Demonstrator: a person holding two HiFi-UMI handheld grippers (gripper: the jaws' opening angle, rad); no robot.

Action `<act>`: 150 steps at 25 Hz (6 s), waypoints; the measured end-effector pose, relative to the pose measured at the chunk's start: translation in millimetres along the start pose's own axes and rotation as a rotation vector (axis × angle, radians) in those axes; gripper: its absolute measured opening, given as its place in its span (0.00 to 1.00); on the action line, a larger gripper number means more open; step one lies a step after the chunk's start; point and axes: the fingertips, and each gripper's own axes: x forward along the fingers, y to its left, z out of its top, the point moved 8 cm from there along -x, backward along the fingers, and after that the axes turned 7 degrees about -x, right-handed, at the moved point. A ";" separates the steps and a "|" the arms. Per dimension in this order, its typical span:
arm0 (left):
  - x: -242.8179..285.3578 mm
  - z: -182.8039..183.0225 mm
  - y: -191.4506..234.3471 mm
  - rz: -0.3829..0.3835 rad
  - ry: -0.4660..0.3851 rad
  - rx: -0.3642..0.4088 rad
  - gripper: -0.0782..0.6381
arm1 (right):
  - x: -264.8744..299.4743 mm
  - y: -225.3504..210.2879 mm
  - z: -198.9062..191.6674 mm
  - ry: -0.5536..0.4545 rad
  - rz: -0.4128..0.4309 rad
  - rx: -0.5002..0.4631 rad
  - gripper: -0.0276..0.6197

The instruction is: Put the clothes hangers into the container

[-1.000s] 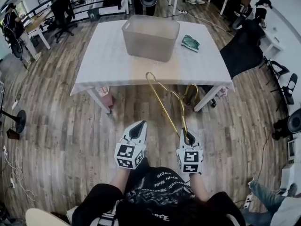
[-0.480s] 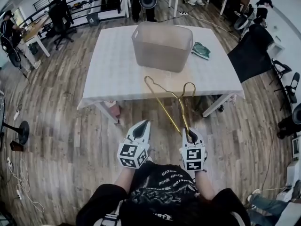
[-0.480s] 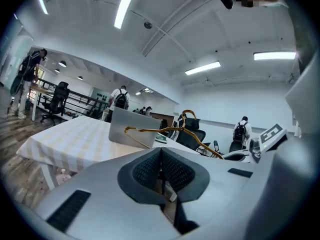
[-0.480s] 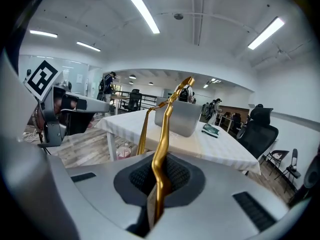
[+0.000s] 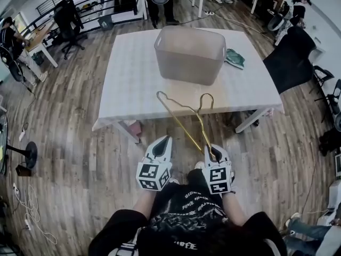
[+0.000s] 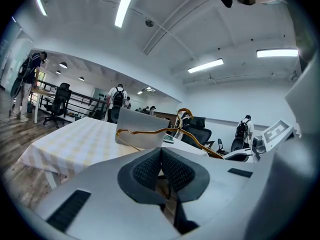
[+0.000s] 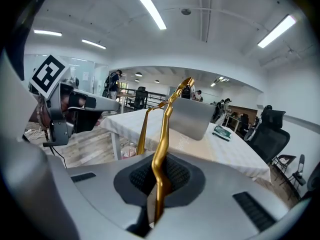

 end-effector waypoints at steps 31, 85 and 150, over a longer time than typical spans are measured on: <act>318.5 76.5 25.4 0.269 -0.082 -0.022 0.14 | 215.3 -293.9 145.3 -0.237 0.267 -0.210 0.05; 382.8 104.5 103.7 0.381 -0.071 -0.107 0.14 | 423.8 -404.2 224.9 0.273 0.546 -0.643 0.05; 372.7 95.0 121.2 0.396 -0.040 -0.194 0.14 | 495.9 -414.9 239.1 0.332 0.543 -0.672 0.39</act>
